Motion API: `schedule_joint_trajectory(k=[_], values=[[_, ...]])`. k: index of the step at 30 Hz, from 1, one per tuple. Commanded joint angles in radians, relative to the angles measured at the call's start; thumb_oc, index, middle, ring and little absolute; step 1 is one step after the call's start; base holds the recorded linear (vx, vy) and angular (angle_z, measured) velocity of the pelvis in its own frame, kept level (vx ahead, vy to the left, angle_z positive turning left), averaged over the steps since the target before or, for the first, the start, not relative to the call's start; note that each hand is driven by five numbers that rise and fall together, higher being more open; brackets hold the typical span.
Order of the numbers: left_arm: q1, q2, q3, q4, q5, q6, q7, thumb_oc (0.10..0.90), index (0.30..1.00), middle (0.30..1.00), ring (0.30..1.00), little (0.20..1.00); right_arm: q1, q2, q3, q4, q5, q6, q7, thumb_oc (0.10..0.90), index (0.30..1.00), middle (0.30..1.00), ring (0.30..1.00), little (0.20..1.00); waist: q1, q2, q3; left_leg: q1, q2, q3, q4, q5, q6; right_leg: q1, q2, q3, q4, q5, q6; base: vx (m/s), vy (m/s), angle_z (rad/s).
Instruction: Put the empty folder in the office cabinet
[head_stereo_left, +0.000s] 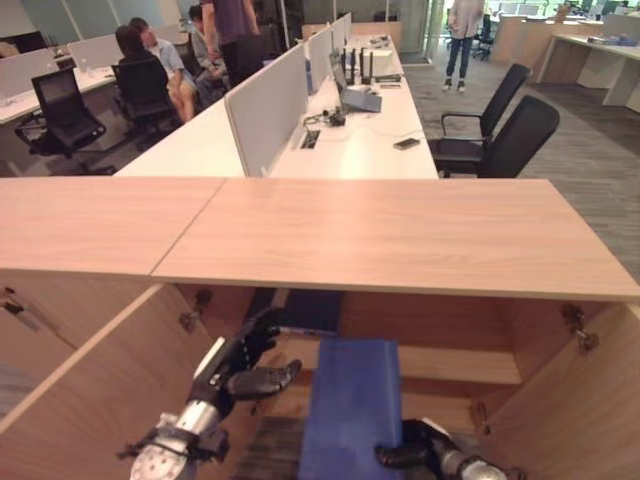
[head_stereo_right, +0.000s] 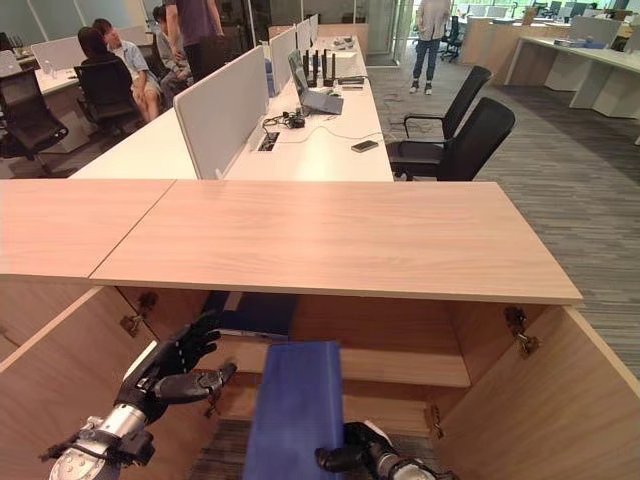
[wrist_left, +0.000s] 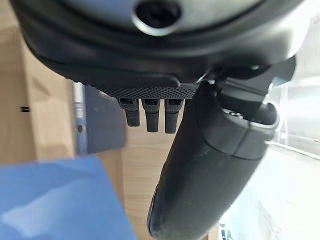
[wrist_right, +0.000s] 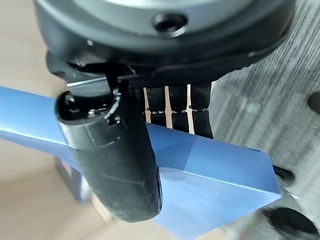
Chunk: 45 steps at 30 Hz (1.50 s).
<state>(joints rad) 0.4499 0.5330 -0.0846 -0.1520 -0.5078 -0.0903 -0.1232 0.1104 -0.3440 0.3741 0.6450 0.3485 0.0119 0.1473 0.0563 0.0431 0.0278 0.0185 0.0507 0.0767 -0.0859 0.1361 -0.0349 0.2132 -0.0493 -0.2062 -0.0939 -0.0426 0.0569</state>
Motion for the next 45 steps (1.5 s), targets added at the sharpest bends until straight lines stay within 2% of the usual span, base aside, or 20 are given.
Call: schedule_joint_trajectory(k=[1, 7, 12, 15, 18, 19, 25, 29, 31, 32, 36, 39, 41, 42, 44, 45], values=[[-0.097, 0.006, 0.084, -0.038, -0.051, -0.087, -0.01, 0.8, 0.9, 0.9, 0.9, 0.9, -0.131, 0.035, -0.1, -0.042, 0.174, -0.11, -0.029, 0.4, 0.3, 0.3, 0.3, 0.3, -0.01, -0.036, -0.001, 0.058, 0.025, -0.033, -0.001, -0.137, -0.026, -0.057, -0.015, -0.004, 0.007, -0.051, 0.015, 0.0, 0.0, 0.0], [-0.092, -0.033, 0.085, 0.003, -0.053, -0.076, -0.004, 0.8, 0.9, 0.9, 0.9, 0.9, -0.124, 0.039, -0.187, -0.055, 0.283, -0.123, -0.042, 0.4, 0.3, 0.3, 0.3, 0.3, -0.016, -0.032, 0.006, 0.049, 0.027, -0.039, -0.001, -0.131, -0.029, -0.06, -0.01, -0.007, 0.007, -0.054, 0.011, -0.01, -0.03, 0.01], [-0.099, -0.072, 0.042, 0.104, -0.039, -0.05, -0.009, 0.8, 0.9, 0.9, 0.9, 0.9, -0.13, 0.044, -0.276, -0.124, 0.441, -0.156, -0.043, 0.4, 0.3, 0.3, 0.3, 0.3, -0.023, -0.028, 0.015, 0.036, 0.034, -0.048, -0.001, -0.121, -0.036, -0.067, 0.003, -0.016, 0.007, -0.06, 0.003, -0.01, -0.055, 0.03], [-0.101, -0.081, 0.023, 0.144, -0.04, -0.044, -0.013, 0.8, 0.9, 0.9, 0.9, 0.9, -0.15, 0.054, -0.301, -0.125, 0.493, -0.172, -0.05, 0.4, 0.3, 0.3, 0.3, 0.3, -0.021, -0.025, 0.019, 0.03, 0.037, -0.054, -0.001, -0.115, -0.039, -0.07, 0.007, -0.02, 0.007, -0.062, 0.0, -0.01, -0.054, 0.1], [-0.103, -0.09, -0.014, 0.201, -0.047, -0.031, -0.019, 0.8, 0.9, 0.9, 0.9, 0.9, -0.206, 0.065, -0.339, -0.108, 0.56, -0.195, -0.074, 0.4, 0.3, 0.3, 0.3, 0.3, -0.013, -0.016, 0.027, 0.017, 0.041, -0.066, -0.001, -0.105, -0.043, -0.084, 0.013, -0.031, 0.021, -0.068, -0.006, -0.03, -0.064, 0.12], [-0.111, -0.084, -0.048, 0.246, -0.047, -0.021, -0.024, 0.8, 0.9, 0.9, 0.9, 0.9, -0.266, 0.062, -0.351, -0.086, 0.602, -0.212, -0.091, 0.4, 0.3, 0.3, 0.3, 0.3, -0.005, -0.006, 0.043, 0.004, 0.047, -0.078, -0.001, -0.094, -0.046, -0.112, 0.017, -0.036, 0.051, -0.078, -0.012, -0.09, -0.04, 0.06], [-0.151, -0.06, -0.119, 0.31, -0.061, -0.006, -0.03, 0.8, 0.9, 0.9, 0.9, 0.9, -0.404, 0.036, -0.34, -0.03, 0.682, -0.236, -0.114, 0.4, 0.3, 0.3, 0.3, 0.3, 0.016, 0.014, 0.093, -0.053, 0.058, -0.083, 0.008, -0.064, -0.043, -0.211, 0.019, -0.04, 0.148, -0.108, -0.034, -0.08, -0.016, 0.07], [-0.159, -0.051, -0.157, 0.333, -0.069, 0.006, -0.041, 0.8, 0.9, 0.9, 0.9, 0.9, -0.439, 0.025, -0.358, -0.004, 0.728, -0.24, -0.127, 0.4, 0.3, 0.3, 0.3, 0.3, 0.031, 0.029, 0.1, -0.089, 0.031, -0.093, 0.015, -0.055, -0.034, -0.227, 0.002, -0.067, 0.157, -0.126, -0.035, 0.02, 0.044, 0.03], [-0.17, -0.041, -0.173, 0.343, -0.068, 0.011, -0.039, 0.8, 0.9, 0.9, 0.9, 0.9, -0.459, 0.019, -0.374, 0.007, 0.759, -0.247, -0.133, 0.4, 0.3, 0.3, 0.3, 0.3, 0.037, 0.037, 0.098, -0.138, 0.006, -0.109, 0.008, -0.026, -0.033, -0.252, -0.012, -0.087, 0.153, -0.125, -0.03, 0.0, 0.116, 0.33], [-0.178, -0.033, -0.165, 0.344, -0.068, 0.014, -0.03, 0.8, 0.9, 0.9, 0.9, 0.9, -0.486, 0.008, -0.385, 0.006, 0.773, -0.254, -0.142, 0.4, 0.3, 0.3, 0.3, 0.3, 0.044, 0.037, 0.108, -0.201, -0.024, -0.125, 0.009, -0.01, -0.042, -0.293, -0.022, -0.085, 0.171, -0.125, -0.03, -0.01, 0.122, 0.32], [-0.156, -0.028, -0.151, 0.354, -0.07, 0.016, -0.031, 0.8, 0.9, 0.9, 0.9, 0.9, -0.507, 0.012, -0.389, -0.002, 0.774, -0.248, -0.151, 0.4, 0.3, 0.3, 0.3, 0.3, 0.046, 0.048, 0.098, -0.216, -0.023, -0.112, -0.001, -0.033, -0.023, -0.338, -0.016, -0.043, 0.191, -0.121, -0.016, 0.05, 0.156, 0.04], [-0.162, -0.017, -0.157, 0.385, -0.073, 0.012, -0.017, 0.8, 0.9, 0.9, 0.9, 0.9, -0.564, 0.013, -0.381, -0.006, 0.787, -0.249, -0.169, 0.4, 0.3, 0.3, 0.3, 0.3, 0.057, 0.054, 0.127, -0.252, -0.036, -0.083, 0.0, -0.034, -0.004, -0.382, -0.033, -0.001, 0.202, -0.117, -0.002, 0.0, 0.184, -0.48], [-0.165, -0.007, -0.16, 0.397, -0.065, 0.01, -0.003, 0.8, 0.9, 0.9, 0.9, 0.9, -0.631, 0.004, -0.382, 0.004, 0.797, -0.251, -0.176, 0.4, 0.3, 0.3, 0.3, 0.3, 0.071, 0.057, 0.158, -0.289, -0.05, -0.055, 0.019, -0.043, 0.014, -0.429, -0.057, 0.024, 0.234, -0.121, 0.009, -0.08, 0.304, -0.4], [-0.155, -0.006, -0.157, 0.401, -0.068, 0.009, 0.006, 0.8, 0.9, 0.9, 0.9, 0.9, -0.687, 0.012, -0.372, -0.007, 0.809, -0.257, -0.184, 0.4, 0.3, 0.3, 0.3, 0.3, 0.088, 0.062, 0.188, -0.335, -0.061, -0.024, 0.068, -0.067, 0.035, -0.499, -0.086, 0.05, 0.306, -0.125, 0.018, -0.01, 0.353, -0.52], [-0.151, -0.007, -0.16, 0.42, -0.069, 0.009, 0.014, 0.8, 0.9, 0.9, 0.9, 0.9, -0.737, 0.021, -0.372, -0.011, 0.823, -0.267, -0.191, 0.4, 0.3, 0.3, 0.3, 0.3, 0.115, 0.052, 0.207, -0.377, -0.08, 0.003, 0.13, -0.125, 0.05, -0.549, -0.123, 0.067, 0.371, -0.151, 0.04, 0.02, 0.238, -0.82], [-0.151, -0.006, -0.16, 0.42, -0.069, 0.009, 0.014, 0.8, 0.9, 0.9, 0.9, 0.9, -0.738, 0.021, -0.372, -0.011, 0.823, -0.267, -0.191, 0.4, 0.3, 0.3, 0.3, 0.3, 0.116, 0.051, 0.206, -0.378, -0.08, 0.004, 0.131, -0.126, 0.051, -0.551, -0.124, 0.069, 0.373, -0.152, 0.04, -0.09, 0.196, -0.62]])
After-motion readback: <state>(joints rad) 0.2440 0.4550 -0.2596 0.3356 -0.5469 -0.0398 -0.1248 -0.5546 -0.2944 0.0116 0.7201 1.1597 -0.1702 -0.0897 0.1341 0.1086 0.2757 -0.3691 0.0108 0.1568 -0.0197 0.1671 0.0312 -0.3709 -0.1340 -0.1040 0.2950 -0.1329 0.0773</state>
